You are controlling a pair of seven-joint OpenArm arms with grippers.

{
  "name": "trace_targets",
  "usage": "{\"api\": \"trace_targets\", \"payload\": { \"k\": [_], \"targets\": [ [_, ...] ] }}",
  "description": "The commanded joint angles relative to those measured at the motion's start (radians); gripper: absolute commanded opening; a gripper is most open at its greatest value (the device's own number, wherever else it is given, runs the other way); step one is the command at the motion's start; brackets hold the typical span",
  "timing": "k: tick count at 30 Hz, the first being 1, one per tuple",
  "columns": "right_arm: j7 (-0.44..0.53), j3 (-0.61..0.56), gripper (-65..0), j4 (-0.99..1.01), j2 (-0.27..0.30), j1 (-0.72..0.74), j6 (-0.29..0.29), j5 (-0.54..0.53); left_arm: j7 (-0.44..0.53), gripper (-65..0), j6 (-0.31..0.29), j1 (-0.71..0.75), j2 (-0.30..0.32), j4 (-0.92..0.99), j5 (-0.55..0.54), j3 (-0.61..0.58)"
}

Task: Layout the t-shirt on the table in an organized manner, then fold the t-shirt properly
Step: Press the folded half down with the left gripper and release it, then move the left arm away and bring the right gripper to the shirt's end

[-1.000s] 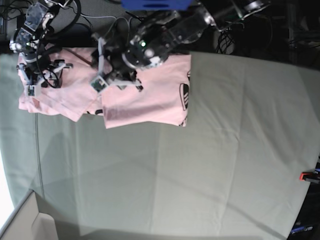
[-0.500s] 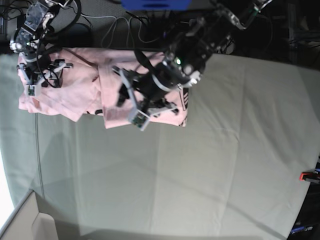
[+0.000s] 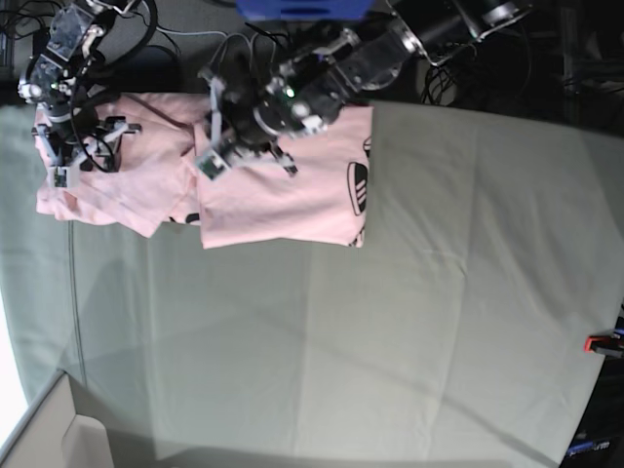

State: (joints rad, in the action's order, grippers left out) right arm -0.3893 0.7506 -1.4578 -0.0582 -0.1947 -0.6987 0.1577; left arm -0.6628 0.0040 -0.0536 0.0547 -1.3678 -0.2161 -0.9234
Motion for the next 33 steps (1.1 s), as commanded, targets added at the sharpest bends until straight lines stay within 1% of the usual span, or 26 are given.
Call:
{"api": "trace_targets", "payload": {
  "k": [1, 3, 9, 12, 15, 17, 20, 24, 26, 30, 32, 33],
  "targets": [
    [0.023, 0.002, -35.8, -0.017, 0.01, 0.005, 0.001, -0.011, 0.013, -54.6, 0.0, -0.018, -0.009, -0.015, -0.003, -0.009],
    [0.023, 0.004, -35.8, -0.017, 0.01, 0.005, 0.001, -0.011, 0.011, -54.6, 0.0, -0.018, -0.009, -0.015, -0.01, -0.021],
    [0.022, 0.004, -35.8, -0.017, 0.01, 0.018, 0.001, -0.011, -0.119, -54.6, -0.003, -0.016, -0.013, -0.028, -0.012, -0.021],
    [0.025, 0.01, -35.8, -0.019, 0.01, 0.018, 0.001, -0.011, -0.134, -54.7, -0.003, -0.018, -0.009, -0.08, -0.012, -0.021],
    [0.023, 0.017, -35.8, -0.019, 0.01, 0.034, 0.001, -0.011, -0.13, -54.7, -0.003, -0.016, 0.032, -0.181, -0.013, -0.018],
    [0.022, 0.02, -35.8, -0.021, 0.01, 0.039, 0.001, -0.011, -0.128, -54.7, -0.003, -0.015, 0.049, -0.252, -0.013, -0.012],
    [0.019, 0.066, -35.8, -0.064, 0.005, 0.045, 0.001, -0.011, -0.128, -54.6, -0.002, -0.016, 0.08, -0.339, -0.013, 0.017],
    [0.017, 0.083, -35.8, -0.125, 0.007, 0.06, 0.001, -0.013, -0.128, -54.6, 0.001, 0.001, 0.11, -0.396, -0.013, 0.169],
    [0.017, 0.113, -35.8, -0.123, 0.01, 0.076, 0.001, -0.011, -0.128, -54.6, 0.0, 0.024, 0.121, -0.393, -0.013, 0.294],
    [0.017, 0.192, -35.6, -0.099, 0.022, 0.126, 0.001, -0.01, -0.127, -54.6, -0.003, 0.077, 0.121, -0.393, -0.013, 0.527],
    [0.017, 0.226, -35.2, -0.074, 0.034, 0.143, 0.001, -0.01, -0.127, -54.6, -0.003, 0.087, 0.122, -0.394, -0.013, 0.614],
    [0.017, 0.238, -33.8, -0.057, 0.044, 0.151, 0.001, -0.01, -0.127, -54.6, -0.003, 0.093, 0.122, -0.394, -0.013, 0.659]
  ]
}}
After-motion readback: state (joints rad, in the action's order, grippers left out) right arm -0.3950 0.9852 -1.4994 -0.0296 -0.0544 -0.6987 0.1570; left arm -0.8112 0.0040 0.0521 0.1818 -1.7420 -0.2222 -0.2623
